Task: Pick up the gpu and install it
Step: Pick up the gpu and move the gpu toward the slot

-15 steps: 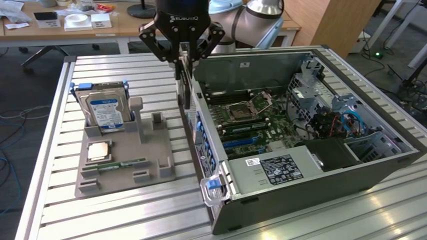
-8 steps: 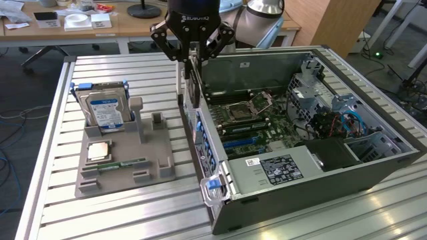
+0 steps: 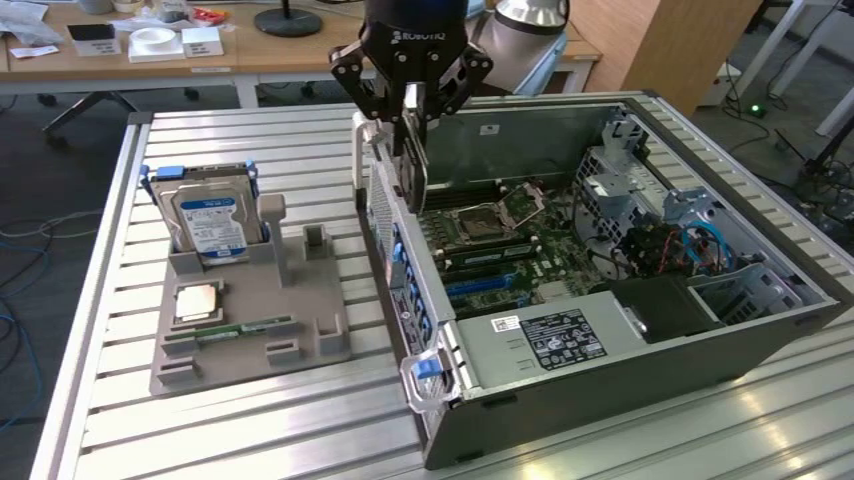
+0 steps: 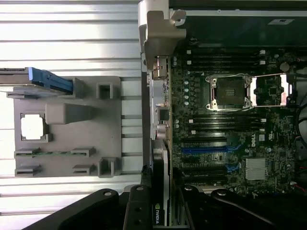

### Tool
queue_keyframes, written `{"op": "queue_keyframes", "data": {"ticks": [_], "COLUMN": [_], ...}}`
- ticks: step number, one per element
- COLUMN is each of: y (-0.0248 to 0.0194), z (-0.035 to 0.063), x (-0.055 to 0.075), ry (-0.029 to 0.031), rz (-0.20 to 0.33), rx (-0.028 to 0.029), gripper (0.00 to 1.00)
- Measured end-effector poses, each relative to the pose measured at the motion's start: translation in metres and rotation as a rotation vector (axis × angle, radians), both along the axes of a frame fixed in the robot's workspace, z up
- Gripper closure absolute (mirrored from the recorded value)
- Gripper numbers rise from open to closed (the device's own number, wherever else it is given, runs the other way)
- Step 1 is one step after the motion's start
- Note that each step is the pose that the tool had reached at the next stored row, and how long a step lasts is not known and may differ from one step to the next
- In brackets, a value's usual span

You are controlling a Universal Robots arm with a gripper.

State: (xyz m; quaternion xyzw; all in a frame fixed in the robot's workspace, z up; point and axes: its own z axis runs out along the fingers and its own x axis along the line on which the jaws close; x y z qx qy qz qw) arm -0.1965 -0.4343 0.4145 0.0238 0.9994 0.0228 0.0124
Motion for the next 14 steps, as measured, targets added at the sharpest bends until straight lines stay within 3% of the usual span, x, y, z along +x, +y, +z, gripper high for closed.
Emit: {"op": "queue_keyframes", "data": {"ticks": [14], "y": [0.0006], "z": [0.0], "x": [0.041], "ry": [0.0], "rz": [0.0], "rx": [0.0031], "gripper": [0.73]}}
